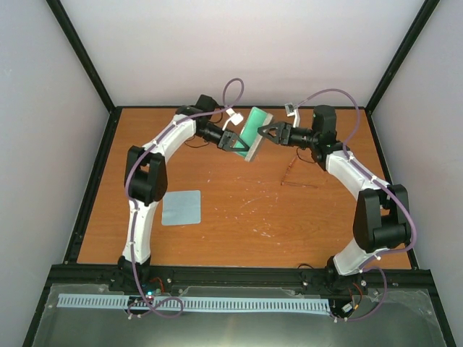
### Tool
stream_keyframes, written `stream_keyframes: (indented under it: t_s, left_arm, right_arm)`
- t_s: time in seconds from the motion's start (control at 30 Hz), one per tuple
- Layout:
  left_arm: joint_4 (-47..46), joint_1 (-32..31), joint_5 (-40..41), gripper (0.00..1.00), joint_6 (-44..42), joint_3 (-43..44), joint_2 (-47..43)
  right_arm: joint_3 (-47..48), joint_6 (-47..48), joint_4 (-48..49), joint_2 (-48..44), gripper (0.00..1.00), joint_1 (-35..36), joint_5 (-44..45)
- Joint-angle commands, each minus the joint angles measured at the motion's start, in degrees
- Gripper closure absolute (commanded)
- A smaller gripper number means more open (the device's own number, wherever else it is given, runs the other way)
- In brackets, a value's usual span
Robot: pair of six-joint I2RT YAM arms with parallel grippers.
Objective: Organize the sunglasses
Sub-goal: Open the sunglasses case, then place the sunglasses case at the center of the board.
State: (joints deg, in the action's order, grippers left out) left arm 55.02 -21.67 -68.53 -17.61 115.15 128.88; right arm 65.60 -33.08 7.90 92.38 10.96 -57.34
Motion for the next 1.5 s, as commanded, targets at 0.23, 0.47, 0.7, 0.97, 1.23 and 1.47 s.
stream_keyframes:
  t_s: [0.23,0.47,0.7,0.97,1.23,1.47]
  left_arm:
    - [14.4,0.8,17.0,0.99,-11.2,17.2,3.3]
    - [12.7,-0.5,47.0,0.99,-23.7,13.0,0.4]
    - [0.3,-4.3,67.8,0.99,-32.5,3.7,-3.9]
    - [-14.0,-10.0,77.4,0.99,-38.5,-8.9,-7.7]
    - [-23.6,-12.2,79.3,0.99,-41.7,-15.5,-7.3]
    - [-31.0,-12.3,81.9,0.98,-44.9,-18.5,-5.0]
  right_arm:
    - [-1.7,9.8,-15.7,-4.0,0.4,-2.2,9.4]
    - [-9.3,15.6,-29.1,-15.6,0.25,-11.1,29.3]
    - [-8.3,14.4,-31.3,-14.6,0.25,-11.6,38.9]
    - [-8.5,14.2,-29.6,-13.7,0.25,-11.6,38.4]
    - [-9.9,15.2,-29.8,-15.2,0.25,-11.6,38.6]
    - [-11.3,15.1,-29.2,-15.8,0.25,-11.6,38.6]
